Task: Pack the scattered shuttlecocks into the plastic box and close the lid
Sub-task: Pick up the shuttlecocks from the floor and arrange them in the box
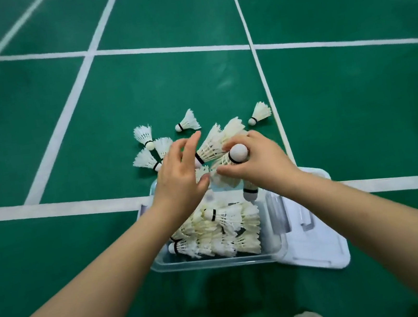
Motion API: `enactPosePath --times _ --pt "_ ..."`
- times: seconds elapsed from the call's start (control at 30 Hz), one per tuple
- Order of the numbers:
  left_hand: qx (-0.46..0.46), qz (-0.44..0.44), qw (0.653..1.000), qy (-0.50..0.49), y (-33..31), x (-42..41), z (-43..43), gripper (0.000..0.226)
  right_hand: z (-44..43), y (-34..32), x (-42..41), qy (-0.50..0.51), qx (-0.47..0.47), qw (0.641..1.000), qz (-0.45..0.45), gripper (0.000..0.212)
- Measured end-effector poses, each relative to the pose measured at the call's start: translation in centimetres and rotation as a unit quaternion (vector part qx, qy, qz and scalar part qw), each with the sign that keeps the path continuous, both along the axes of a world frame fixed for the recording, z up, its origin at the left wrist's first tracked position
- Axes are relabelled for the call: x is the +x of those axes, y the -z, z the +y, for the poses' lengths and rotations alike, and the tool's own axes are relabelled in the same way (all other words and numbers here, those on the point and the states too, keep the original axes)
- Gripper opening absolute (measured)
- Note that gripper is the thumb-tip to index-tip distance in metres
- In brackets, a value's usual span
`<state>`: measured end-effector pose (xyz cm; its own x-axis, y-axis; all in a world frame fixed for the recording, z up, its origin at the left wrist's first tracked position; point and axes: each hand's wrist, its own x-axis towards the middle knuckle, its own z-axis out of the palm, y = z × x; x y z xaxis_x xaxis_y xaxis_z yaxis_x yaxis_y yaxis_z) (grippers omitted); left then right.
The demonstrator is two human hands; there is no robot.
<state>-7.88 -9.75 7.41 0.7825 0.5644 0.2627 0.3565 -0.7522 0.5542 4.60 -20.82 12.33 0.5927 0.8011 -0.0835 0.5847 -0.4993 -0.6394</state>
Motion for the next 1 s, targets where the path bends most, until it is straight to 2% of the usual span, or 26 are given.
enactPosePath --times 0.1,0.2,0.3,0.5,0.6,0.7,0.8,0.93,1.0 --pt "-0.002 0.087 0.993 0.078 0.7 -0.7 0.6 0.079 -0.9 1.5 -1.0 -0.040 -0.025 0.999 0.008 0.033" --pt "-0.064 0.191 0.968 0.152 1.3 -1.3 1.1 0.087 -1.3 3.0 -1.3 -0.065 -0.047 0.997 0.023 0.031" --pt "-0.142 0.174 0.963 0.152 2.0 -1.4 1.6 0.089 -1.7 4.2 -1.7 -0.088 -0.047 0.994 0.043 0.032" --pt "-0.153 0.183 0.957 0.164 2.1 -1.6 2.0 0.064 -2.8 5.4 -1.9 -0.061 -0.013 0.993 0.101 0.029" --pt "-0.140 0.215 0.952 0.167 1.9 -2.2 2.5 0.067 -3.4 5.7 -2.0 -0.028 -0.002 0.993 0.118 0.026" --pt "-0.118 0.257 0.946 0.160 2.2 -3.1 3.1 0.083 -3.8 5.6 -1.4 -0.005 0.010 0.991 0.131 0.026" --pt "-0.084 0.346 0.915 0.187 2.6 -4.1 3.5 0.089 -4.0 5.1 -0.2 0.039 0.032 0.986 0.157 0.024" --pt "-0.057 0.467 0.843 0.262 2.8 -4.5 2.7 0.070 -4.1 4.5 1.0 0.080 0.068 0.978 0.180 0.022" --pt "-0.054 0.494 0.822 0.278 3.2 -4.6 1.7 0.066 -4.0 4.5 1.0 0.085 0.069 0.978 0.177 0.022"
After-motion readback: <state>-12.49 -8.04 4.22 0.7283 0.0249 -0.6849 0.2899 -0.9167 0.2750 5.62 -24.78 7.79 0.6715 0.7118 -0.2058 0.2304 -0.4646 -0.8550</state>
